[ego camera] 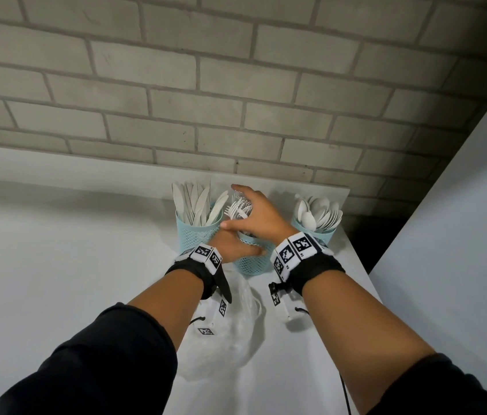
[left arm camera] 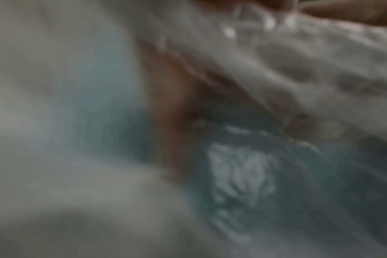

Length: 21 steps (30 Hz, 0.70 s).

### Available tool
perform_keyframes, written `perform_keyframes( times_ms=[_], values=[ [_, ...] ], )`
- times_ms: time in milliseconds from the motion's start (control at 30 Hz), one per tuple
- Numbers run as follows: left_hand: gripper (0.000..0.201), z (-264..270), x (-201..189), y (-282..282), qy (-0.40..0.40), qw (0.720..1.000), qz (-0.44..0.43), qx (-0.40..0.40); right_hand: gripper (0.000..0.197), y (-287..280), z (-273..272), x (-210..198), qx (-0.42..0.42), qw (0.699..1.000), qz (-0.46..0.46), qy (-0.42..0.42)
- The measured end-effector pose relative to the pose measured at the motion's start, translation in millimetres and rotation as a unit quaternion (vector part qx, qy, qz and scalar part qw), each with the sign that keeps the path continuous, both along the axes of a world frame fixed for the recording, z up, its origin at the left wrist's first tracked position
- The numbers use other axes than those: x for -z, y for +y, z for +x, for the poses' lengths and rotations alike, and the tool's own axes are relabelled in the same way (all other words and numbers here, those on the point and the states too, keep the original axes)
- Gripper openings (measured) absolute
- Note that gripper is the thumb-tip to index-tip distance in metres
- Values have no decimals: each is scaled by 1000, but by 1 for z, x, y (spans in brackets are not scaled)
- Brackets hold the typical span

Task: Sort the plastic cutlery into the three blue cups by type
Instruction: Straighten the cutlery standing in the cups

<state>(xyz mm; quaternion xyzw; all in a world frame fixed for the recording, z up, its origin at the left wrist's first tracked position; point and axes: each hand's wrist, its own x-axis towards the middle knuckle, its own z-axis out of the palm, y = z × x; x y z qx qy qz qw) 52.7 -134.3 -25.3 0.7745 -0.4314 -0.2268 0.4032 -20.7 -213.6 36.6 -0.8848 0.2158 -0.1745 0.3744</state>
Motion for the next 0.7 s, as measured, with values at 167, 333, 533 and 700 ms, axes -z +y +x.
perform_keyframes(
  times_ms=[167,333,533,700],
  values=[
    [77,-1,2,0,23,1000,-9,-1,82,-1,4,-1,4,999,-45,6],
    [98,-3,-3,4,70,997,-20,-17,38,6,5,2,45,995,-68,-61],
    [113,-4,-6,4,60,997,-54,-1,45,7,-6,4,126,975,-14,-184],
    [121,-2,-2,2,63,997,-53,5,73,12,-15,17,129,969,-22,-210]
  ],
)
